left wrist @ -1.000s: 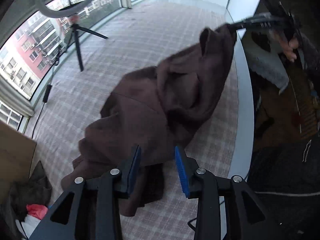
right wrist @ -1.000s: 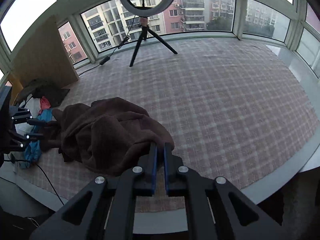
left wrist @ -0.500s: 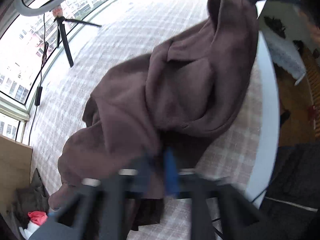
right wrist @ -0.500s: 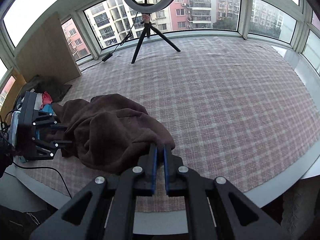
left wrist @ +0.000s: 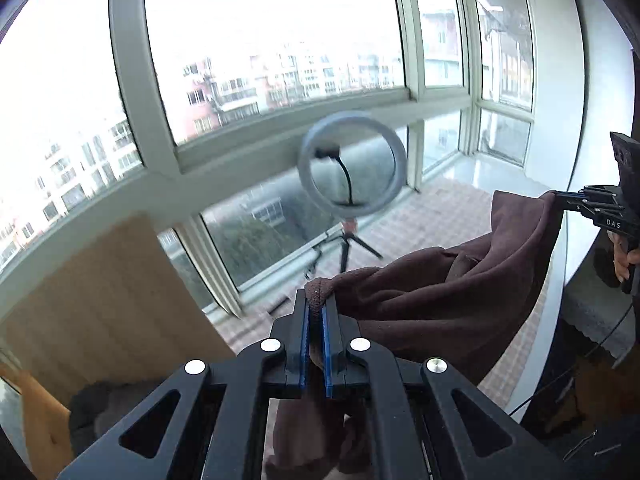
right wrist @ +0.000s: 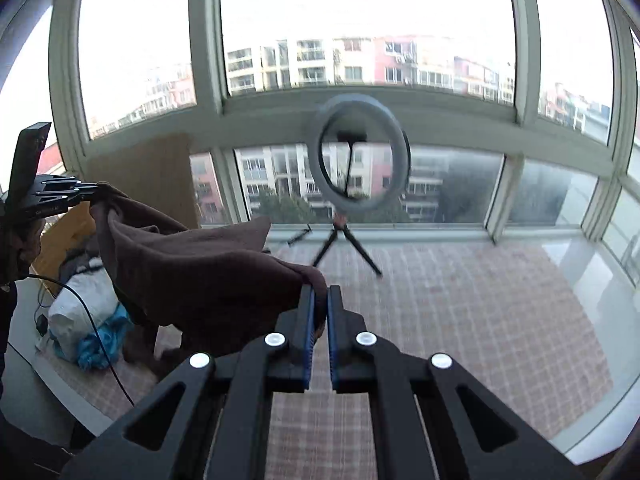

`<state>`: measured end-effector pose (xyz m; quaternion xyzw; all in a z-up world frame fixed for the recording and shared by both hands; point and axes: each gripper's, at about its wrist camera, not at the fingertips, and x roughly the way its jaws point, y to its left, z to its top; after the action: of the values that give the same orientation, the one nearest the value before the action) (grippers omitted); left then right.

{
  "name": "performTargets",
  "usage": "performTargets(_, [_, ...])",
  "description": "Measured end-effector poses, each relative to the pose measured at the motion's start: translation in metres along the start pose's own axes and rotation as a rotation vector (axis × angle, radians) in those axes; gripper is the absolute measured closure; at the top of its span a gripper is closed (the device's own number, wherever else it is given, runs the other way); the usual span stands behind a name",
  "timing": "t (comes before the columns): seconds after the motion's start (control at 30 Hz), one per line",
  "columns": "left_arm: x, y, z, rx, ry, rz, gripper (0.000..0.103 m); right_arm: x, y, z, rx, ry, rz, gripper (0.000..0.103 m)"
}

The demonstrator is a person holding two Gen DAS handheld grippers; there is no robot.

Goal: Fold clothes

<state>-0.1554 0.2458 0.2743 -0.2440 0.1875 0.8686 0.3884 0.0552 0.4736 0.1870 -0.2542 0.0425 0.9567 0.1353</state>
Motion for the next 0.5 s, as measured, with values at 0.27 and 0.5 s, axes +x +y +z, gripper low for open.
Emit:
performTargets(0.27, [-0.155, 0.030, 0.039, 0.018, -0.246, 0.172, 0.098, -0.101, 0.060, 0.089, -0.139, -0.279, 0.013, 0.097])
performTargets(0.5, [-0.149, 0.049, 0.009, 0.006, -0.200, 0.223, 0.098, -0.104, 0.086, 0.103, -0.199, -0.367, -0.054, 0.098])
